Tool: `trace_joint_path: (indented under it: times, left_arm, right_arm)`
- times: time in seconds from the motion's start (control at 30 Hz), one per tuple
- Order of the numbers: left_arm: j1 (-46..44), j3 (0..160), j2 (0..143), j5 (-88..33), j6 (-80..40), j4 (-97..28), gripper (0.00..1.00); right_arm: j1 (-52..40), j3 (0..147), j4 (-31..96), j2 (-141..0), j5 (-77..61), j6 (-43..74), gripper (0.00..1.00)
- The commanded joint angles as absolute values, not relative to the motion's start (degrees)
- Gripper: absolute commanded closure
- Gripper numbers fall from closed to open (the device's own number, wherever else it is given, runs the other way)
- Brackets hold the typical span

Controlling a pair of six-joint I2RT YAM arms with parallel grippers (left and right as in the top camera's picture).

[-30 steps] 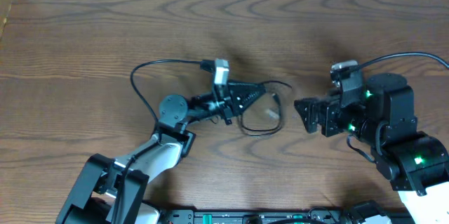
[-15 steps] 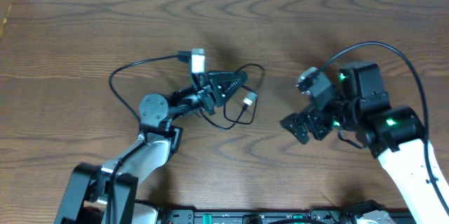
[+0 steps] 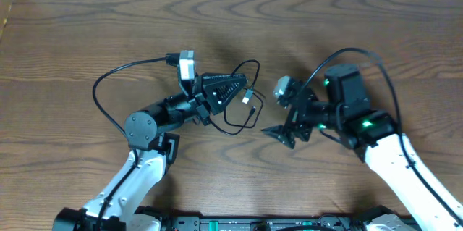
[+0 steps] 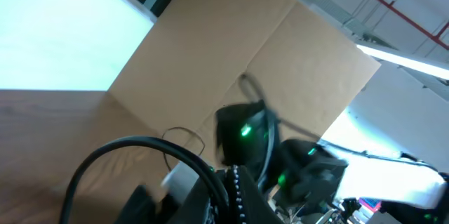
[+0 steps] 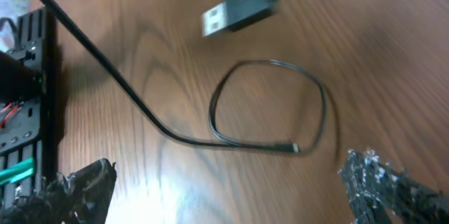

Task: Untangle cables

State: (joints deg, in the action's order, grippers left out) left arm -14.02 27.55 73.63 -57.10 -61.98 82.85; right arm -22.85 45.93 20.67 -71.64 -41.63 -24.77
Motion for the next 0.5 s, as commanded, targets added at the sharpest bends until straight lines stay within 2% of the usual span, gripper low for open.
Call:
trace_joint_path:
  times: [0.0, 0.43, 0.47]
  left_arm:
    - [-13.7, 28.0, 72.0, -57.8, -63.8, 83.5, 0.92]
    - [-13.7, 28.1, 69.3, -57.7, -65.3, 83.4, 0.92]
    - [-13.7, 28.1, 69.3, -57.8, -65.3, 83.2, 0.92]
  right_arm:
    - [-25.0, 43.2, 16.1, -73.1, -44.8, -23.7, 0.01]
    - [-31.2, 42.3, 2.1, -85.4, -44.5, -20.1, 0.02]
    - [-31.2, 42.3, 1.9, -86.0, -44.5, -20.1, 0.14]
